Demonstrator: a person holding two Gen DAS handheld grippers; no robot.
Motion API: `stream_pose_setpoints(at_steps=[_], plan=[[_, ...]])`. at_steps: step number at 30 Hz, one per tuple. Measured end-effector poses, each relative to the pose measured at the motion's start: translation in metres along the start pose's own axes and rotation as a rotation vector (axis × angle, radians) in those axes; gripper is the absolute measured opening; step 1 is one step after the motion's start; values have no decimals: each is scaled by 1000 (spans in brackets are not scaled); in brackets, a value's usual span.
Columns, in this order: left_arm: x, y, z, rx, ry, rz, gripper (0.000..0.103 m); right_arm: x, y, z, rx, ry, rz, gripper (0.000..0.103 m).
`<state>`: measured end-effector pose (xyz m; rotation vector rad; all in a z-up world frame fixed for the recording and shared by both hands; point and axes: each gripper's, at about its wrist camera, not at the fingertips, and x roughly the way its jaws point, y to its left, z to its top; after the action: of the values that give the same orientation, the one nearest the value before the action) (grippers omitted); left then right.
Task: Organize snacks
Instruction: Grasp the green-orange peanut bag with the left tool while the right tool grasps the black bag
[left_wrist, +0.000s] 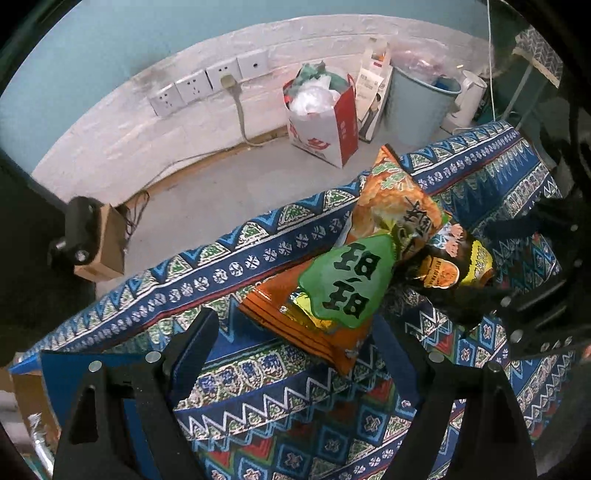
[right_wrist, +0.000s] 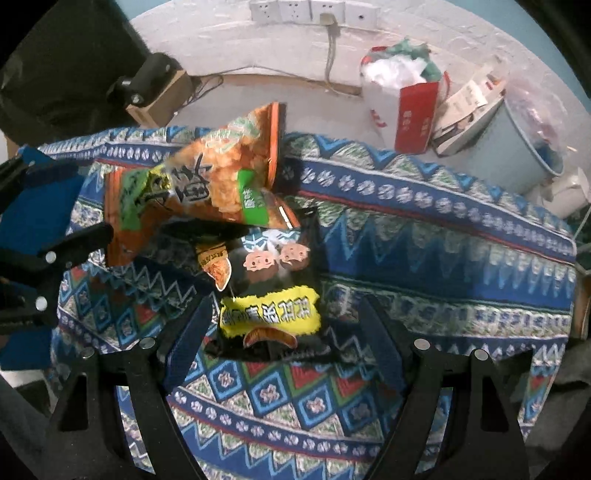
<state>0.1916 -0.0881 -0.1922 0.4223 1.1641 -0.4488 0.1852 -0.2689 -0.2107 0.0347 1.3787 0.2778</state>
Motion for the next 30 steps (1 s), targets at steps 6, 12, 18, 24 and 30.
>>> stream_pose_setpoints(at_steps=[6, 12, 18, 24, 30], plan=[[9, -3, 6, 20, -3, -25, 86, 21, 7, 5, -22, 6, 1, 80], [16, -20, 23, 44, 0, -19, 86, 28, 11, 2, -59, 2, -61, 74], [23, -44, 36, 83, 0, -11, 86, 21, -7, -14, 29, 26, -32, 61], [44, -58, 35, 110, 37, 19, 86, 10, -36, -39, 123, 22, -54, 60], [50, -53, 29, 71, 45, 27, 46, -6, -48, -55, 160, -18, -80, 60]])
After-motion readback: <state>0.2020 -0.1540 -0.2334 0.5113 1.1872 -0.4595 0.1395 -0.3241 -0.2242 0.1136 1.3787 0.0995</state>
